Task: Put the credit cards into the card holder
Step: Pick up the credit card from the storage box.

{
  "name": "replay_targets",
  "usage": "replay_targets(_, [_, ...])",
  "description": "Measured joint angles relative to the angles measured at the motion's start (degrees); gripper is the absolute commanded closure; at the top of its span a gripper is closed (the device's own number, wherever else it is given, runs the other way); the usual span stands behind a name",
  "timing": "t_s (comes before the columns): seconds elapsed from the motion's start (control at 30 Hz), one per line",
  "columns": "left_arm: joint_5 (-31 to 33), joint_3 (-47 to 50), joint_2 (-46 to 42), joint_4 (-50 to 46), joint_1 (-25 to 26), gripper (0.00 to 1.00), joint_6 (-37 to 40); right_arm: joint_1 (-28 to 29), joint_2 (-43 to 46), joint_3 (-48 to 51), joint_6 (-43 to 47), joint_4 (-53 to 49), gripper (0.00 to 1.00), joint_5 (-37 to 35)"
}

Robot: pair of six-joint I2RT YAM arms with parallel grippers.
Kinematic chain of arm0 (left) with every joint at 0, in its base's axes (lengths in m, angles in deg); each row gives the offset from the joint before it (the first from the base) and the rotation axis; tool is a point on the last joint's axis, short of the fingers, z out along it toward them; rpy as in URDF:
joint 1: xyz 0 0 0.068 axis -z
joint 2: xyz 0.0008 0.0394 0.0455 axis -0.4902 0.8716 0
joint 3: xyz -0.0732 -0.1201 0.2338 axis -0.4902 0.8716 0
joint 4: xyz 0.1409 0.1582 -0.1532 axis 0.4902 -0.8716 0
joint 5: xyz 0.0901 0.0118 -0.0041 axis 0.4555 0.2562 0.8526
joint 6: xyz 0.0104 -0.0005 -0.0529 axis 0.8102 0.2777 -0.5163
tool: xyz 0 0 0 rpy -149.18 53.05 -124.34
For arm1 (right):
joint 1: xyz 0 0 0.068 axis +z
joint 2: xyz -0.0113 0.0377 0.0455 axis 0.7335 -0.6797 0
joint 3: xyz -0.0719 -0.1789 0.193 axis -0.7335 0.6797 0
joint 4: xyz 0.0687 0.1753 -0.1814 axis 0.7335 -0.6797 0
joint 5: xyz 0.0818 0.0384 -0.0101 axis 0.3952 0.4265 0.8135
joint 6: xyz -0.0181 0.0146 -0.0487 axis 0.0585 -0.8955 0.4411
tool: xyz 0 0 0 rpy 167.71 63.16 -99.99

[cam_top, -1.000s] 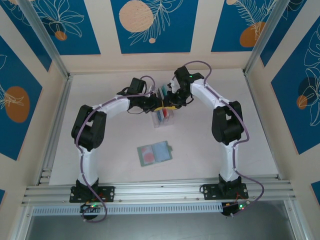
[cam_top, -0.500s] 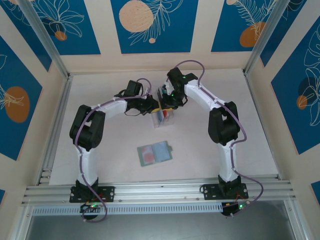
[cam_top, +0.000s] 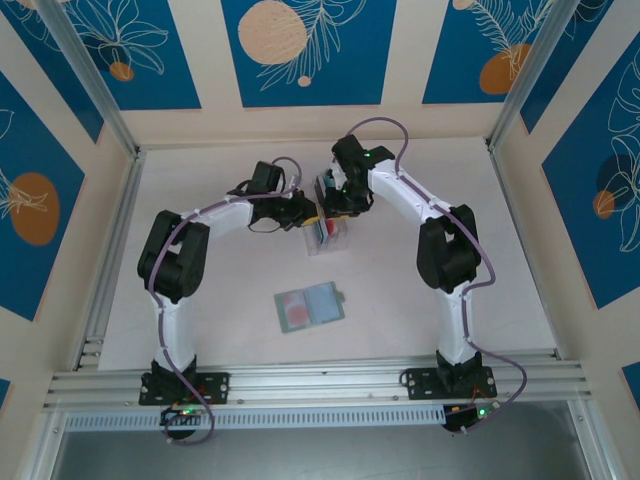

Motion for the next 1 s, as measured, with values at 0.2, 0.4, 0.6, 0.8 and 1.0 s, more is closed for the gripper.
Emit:
replay_targets(0.2, [0.0, 0.0, 0.0, 0.02, 0.0, 0.91, 0.0, 0.24, -0.11, -1.53, 0.0, -0.85, 0.72, -0.76])
replay_targets(0.4, [0.0, 0.0, 0.0, 0.02, 0.0, 0.9, 0.0, 0.85, -0.44, -2.38, 0.24, -1.29, 0.72, -0.74])
replay_targets(0.6, [-0.02, 0.0, 0.0, 0.04, 0.0, 0.91, 0.0, 1.2, -1.14, -2.86, 0.44, -2.01, 0.72, -1.84])
replay_targets(0.8, [-0.02, 0.0, 0.0, 0.04, 0.0, 0.91, 0.0, 1.25, -2.32, -3.28, 0.44, -2.43, 0.72, -2.47])
replay_targets(1.0, [-0.02, 0.0, 0.0, 0.07, 0.0, 0.91, 0.0, 1.81, -2.64, -3.69, 0.44, -2.56, 0.73, -2.47])
